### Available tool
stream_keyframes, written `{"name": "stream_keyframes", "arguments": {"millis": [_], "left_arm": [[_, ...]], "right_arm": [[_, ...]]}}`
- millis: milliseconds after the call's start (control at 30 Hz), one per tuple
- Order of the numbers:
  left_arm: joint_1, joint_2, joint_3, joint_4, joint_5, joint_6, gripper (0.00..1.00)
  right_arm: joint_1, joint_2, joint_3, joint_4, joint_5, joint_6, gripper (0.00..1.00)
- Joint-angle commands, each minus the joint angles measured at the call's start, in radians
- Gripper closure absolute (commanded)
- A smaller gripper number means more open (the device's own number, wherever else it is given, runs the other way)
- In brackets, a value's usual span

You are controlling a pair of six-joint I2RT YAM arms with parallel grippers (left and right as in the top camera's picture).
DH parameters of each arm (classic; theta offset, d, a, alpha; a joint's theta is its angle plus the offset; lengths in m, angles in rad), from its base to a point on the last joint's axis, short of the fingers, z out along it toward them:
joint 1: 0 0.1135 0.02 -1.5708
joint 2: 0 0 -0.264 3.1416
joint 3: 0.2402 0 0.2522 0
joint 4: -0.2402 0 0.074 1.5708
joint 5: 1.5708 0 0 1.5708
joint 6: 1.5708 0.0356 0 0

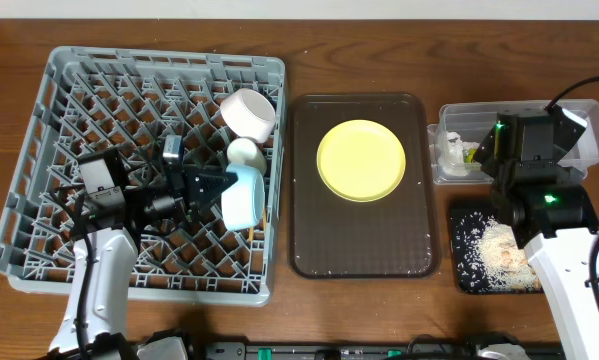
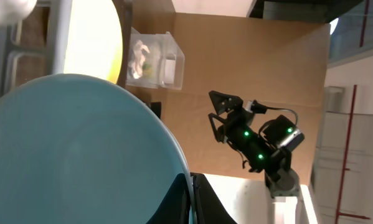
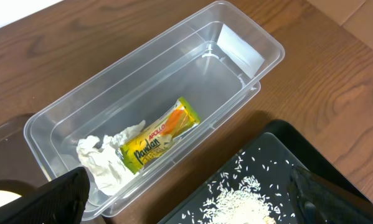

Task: Sort waste into correct bins and load items into the dishwasher rack
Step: 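Carry the blue bowl into the rack's front right area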

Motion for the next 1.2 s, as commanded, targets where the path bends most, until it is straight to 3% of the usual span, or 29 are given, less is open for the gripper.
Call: {"name": "stream_keyframes", "arguments": {"millis": [0, 233, 733, 833, 1000, 1167], "left_arm": [[0.002, 0.003, -0.017, -0.012, 0.034, -0.027, 0.94], [-0.004, 0.003, -0.016, -0.026, 0.007, -0.035, 0.94], [-0.056, 0.080, -0.017, -0.025, -0.274, -0.031, 0.92], [-0.035, 0.081, -0.016, -0.006, -0.307, -0.031, 0.83], [0.010, 0.081, -0.016, 0.048, -0.307, -0.035, 0.48], [0.041, 0.079, -0.015, 0.090, -0.307, -0.035, 0.36]], "right_arm": [[-0.003, -0.008, 0.010, -0.002, 0.014, 0.013, 0.01], [-0.003, -0.008, 0.010, -0.002, 0.014, 0.013, 0.01], [-0.003, -0.008, 0.010, -0.002, 0.014, 0.013, 0.01], [-0.003, -0.008, 0.010, -0.002, 0.014, 0.013, 0.01], [-0.003, -0.008, 0.010, -0.002, 0.014, 0.013, 0.01], [-0.003, -0.008, 0.010, -0.002, 0.014, 0.013, 0.01]]}}
